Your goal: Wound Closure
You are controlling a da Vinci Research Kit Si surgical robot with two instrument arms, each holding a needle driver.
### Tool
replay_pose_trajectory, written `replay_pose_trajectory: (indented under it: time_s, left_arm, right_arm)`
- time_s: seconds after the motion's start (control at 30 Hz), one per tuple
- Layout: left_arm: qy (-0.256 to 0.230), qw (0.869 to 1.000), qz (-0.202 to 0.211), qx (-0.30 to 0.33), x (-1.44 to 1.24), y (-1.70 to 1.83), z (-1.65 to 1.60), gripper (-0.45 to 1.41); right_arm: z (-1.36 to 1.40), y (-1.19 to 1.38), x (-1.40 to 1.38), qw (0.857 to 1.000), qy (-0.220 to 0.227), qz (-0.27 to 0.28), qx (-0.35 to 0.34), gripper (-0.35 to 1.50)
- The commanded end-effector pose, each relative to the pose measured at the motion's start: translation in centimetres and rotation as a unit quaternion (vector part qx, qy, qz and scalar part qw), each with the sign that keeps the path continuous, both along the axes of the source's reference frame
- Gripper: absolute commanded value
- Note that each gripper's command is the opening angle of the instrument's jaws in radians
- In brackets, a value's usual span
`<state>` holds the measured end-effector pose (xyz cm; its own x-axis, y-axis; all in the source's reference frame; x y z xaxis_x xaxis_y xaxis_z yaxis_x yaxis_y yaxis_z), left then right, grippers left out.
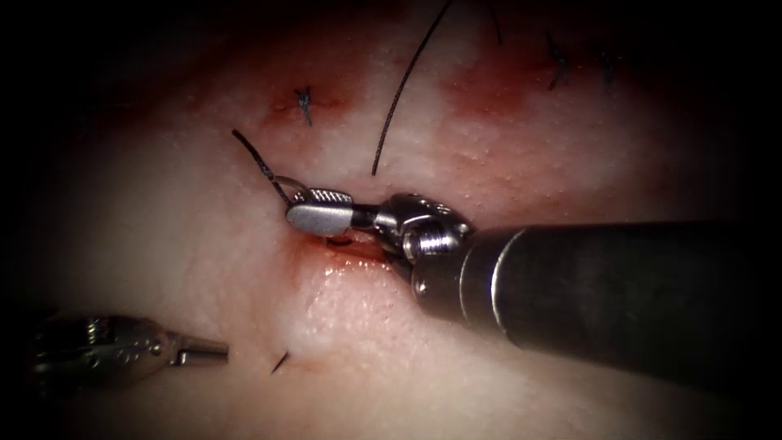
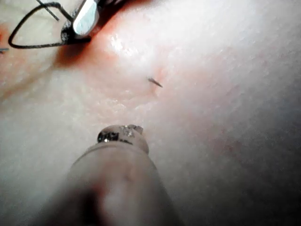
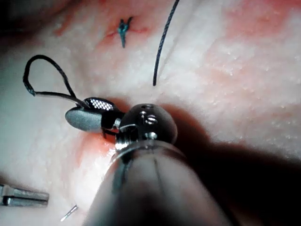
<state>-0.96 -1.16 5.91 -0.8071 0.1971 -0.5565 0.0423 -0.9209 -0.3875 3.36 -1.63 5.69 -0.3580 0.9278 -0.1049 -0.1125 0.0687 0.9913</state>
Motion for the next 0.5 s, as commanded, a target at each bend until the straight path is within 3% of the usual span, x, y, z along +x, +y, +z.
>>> replay_pose_trajectory:
  time_s: [0.03, 0.27, 0.33, 0.4, 0.5]
  left_arm:
    - [0.0, 1.0, -0.001, 0.001, -0.07, -0.05, 0.05, 0.07]
    - [0.001, 1.0, -0.002, 0.002, -0.09, -0.06, 0.03, 0.07]
    - [0.001, 1.0, -0.002, 0.002, -0.1, -0.05, 0.03, 0.07]
    - [0.001, 1.0, -0.002, 0.002, -0.1, -0.05, 0.03, 0.07]
    - [0.001, 1.0, -0.003, 0.002, -0.11, -0.05, 0.03, 0.07]
  right_arm:
    - [0.1, 0.05, 0.02, 1.0, -0.014, 0.01, -0.011, 1.13]
    - [0.22, 0.26, -0.2, 0.995, -0.066, 0.01, -0.071, 1.18]
    - [0.25, 0.33, -0.29, 0.986, -0.115, -0.006, -0.117, 1.18]
    - [0.25, 0.34, -0.3, 0.984, -0.124, -0.011, -0.125, 1.18]
    - [0.2, 0.39, -0.34, 0.969, -0.171, -0.027, -0.174, 1.16]
